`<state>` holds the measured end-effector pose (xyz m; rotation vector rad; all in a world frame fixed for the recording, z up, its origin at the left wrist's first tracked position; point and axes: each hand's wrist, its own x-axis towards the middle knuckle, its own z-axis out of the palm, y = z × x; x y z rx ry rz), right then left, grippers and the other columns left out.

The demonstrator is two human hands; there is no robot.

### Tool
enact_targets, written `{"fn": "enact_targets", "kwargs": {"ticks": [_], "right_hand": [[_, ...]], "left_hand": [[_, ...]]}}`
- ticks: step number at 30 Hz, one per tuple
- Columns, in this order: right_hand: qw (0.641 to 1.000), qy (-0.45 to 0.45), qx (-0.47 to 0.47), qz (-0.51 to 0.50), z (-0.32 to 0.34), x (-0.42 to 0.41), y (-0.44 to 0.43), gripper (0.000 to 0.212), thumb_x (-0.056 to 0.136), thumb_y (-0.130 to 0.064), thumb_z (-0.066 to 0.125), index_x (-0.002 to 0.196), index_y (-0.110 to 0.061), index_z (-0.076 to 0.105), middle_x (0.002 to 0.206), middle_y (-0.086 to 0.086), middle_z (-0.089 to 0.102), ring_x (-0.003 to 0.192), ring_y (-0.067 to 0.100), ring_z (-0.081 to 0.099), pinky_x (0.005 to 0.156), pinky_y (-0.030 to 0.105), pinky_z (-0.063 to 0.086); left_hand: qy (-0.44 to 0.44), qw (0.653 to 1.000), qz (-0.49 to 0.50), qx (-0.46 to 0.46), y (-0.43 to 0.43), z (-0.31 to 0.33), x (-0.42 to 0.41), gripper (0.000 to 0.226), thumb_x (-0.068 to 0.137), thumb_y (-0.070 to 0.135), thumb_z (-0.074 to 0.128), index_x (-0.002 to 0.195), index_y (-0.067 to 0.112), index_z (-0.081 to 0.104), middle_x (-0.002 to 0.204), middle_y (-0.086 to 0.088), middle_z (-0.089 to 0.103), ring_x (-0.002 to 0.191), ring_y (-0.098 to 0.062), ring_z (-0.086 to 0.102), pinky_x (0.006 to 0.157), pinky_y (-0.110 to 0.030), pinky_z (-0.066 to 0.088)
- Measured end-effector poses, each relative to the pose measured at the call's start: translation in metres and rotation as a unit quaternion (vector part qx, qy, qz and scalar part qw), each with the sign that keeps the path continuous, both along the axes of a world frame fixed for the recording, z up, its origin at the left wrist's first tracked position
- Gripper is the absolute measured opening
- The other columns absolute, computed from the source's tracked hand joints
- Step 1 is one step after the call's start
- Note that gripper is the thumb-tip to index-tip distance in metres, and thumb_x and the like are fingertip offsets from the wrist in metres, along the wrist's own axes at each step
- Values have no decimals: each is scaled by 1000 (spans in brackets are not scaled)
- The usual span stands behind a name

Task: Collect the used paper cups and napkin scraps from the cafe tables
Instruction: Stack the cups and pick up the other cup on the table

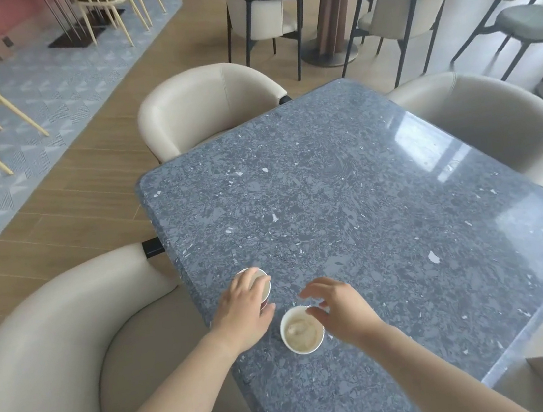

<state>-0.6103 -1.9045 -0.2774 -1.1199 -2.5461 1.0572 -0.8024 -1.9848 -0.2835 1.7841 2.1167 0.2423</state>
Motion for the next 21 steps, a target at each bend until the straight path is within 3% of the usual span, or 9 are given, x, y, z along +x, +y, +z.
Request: {"fn": "enact_targets", "kwargs": {"ticks": [10, 14, 21], "right_hand": [[997, -64, -5, -45, -29, 15, 22, 20, 85, -17, 64, 104, -22, 65, 111, -6, 61, 92, 15, 60, 83, 29, 49], [995, -86, -11, -42, -47, 14, 30, 21, 85, -19, 63, 105, -23, 65, 114, -6, 60, 98, 15, 59, 81, 23, 42], [994, -113, -13, 2, -77, 0, 36, 17, 87, -21, 59, 103, -22, 66, 113, -1, 57, 103, 21, 55, 82, 28, 44]], "left_hand": [[14, 999, -28, -30, 17, -16, 13, 38, 91, 42, 45, 126, 28, 44, 149, 3, 23, 138, -15, 18, 112, -39, 16], [15, 999, -28, -12, 26, -23, 11, 31, 91, 42, 43, 119, 28, 50, 148, 4, 27, 138, -16, 20, 113, -40, 15], [9, 1000, -1, -4, 41, -32, 0, 31, 93, 40, 39, 119, 28, 49, 146, 5, 30, 138, -15, 20, 115, -48, 16]]}}
